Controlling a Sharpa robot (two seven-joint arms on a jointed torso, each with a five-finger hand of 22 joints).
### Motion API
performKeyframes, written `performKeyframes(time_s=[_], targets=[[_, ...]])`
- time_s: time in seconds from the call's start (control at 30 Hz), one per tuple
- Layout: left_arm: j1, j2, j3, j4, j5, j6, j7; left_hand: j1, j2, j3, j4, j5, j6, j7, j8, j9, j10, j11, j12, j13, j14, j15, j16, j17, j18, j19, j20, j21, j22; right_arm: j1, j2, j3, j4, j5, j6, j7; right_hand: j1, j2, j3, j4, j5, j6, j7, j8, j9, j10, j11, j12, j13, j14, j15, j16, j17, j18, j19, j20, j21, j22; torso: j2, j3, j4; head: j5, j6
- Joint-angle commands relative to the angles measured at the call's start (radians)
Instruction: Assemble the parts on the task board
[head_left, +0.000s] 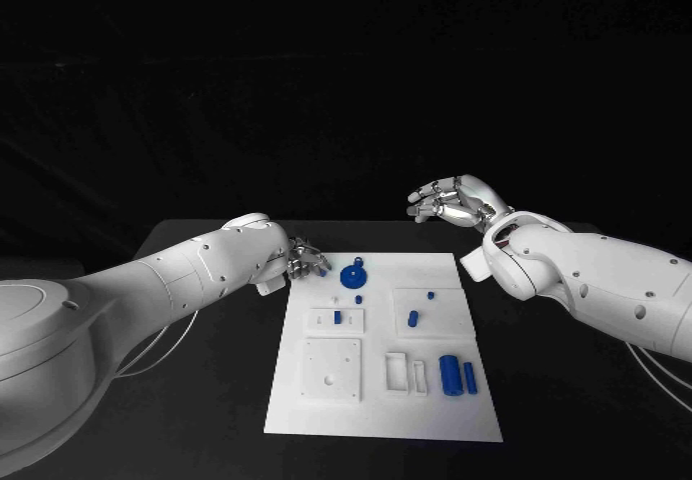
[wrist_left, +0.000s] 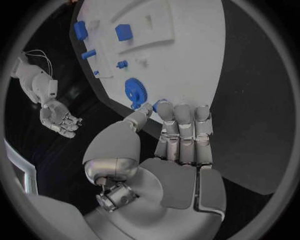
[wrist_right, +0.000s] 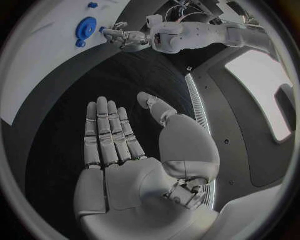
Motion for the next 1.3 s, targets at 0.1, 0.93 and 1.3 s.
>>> performKeyframes(time_s=[0.1, 0.93, 1.3], targets=[[-0.002, 0.002, -0.001, 0.000, 0.015, 0.025, 0.006, 0.004, 0.017, 0.004, -0.015, 0.000, 0.009, 0.000, 0.007, -0.003, 0.008, -0.001, 0.002, -0.003, -0.002, 0.002, 0.007, -0.003, -0.006, 0.002, -0.116, -0.004, 0.002, 0.001, 0.001, 0.001, -0.001, 0.001, 0.006, 0.008, -0.002, 0.001, -0.005, 0.000, 0.003, -0.006, 0.004, 0.005, -0.002, 0.007, -0.003, -0.004, -0.001, -0.004, 0.003, -0.007, -0.002, 0.013, -0.008, 0.001, -0.005, 0.002, 0.000, 0.0000, -0.0004, 0.001, 0.001], [-0.002, 0.000, -0.001, 0.000, 0.021, 0.011, 0.013, 0.009, 0.082, 0.032, -0.076, 0.062, 0.059, -0.012, 0.032, -0.015, 0.028, -0.012, 0.002, -0.012, 0.010, -0.002, 0.019, -0.012, -0.009, 0.015, -0.118, -0.006, 0.011, 0.001, 0.002, 0.001, -0.003, 0.001, 0.008, 0.007, -0.003, 0.001, -0.006, 0.001, 0.004, -0.007, 0.004, 0.005, -0.002, 0.008, -0.002, -0.005, -0.001, -0.004, 0.003, -0.007, -0.002, 0.013, -0.008, 0.001, -0.005, 0.002, 0.000, 0.0000, -0.0007, 0.002, 0.002], [-0.002, -0.001, -0.001, 0.000, 0.021, -0.008, 0.018, 0.006, 0.100, 0.044, -0.105, 0.090, 0.098, -0.025, 0.047, -0.023, 0.055, -0.024, 0.001, -0.019, 0.030, -0.010, 0.027, -0.017, -0.008, 0.034, -0.124, -0.002, 0.016, 0.001, 0.002, 0.001, -0.003, 0.001, 0.009, 0.007, -0.003, 0.001, -0.006, 0.001, 0.004, -0.007, 0.004, 0.005, -0.002, 0.009, -0.002, -0.006, -0.001, -0.004, 0.003, -0.007, -0.002, 0.013, -0.009, 0.001, -0.005, 0.002, 0.000, 0.0000, 0.0002, 0.003, 0.001]])
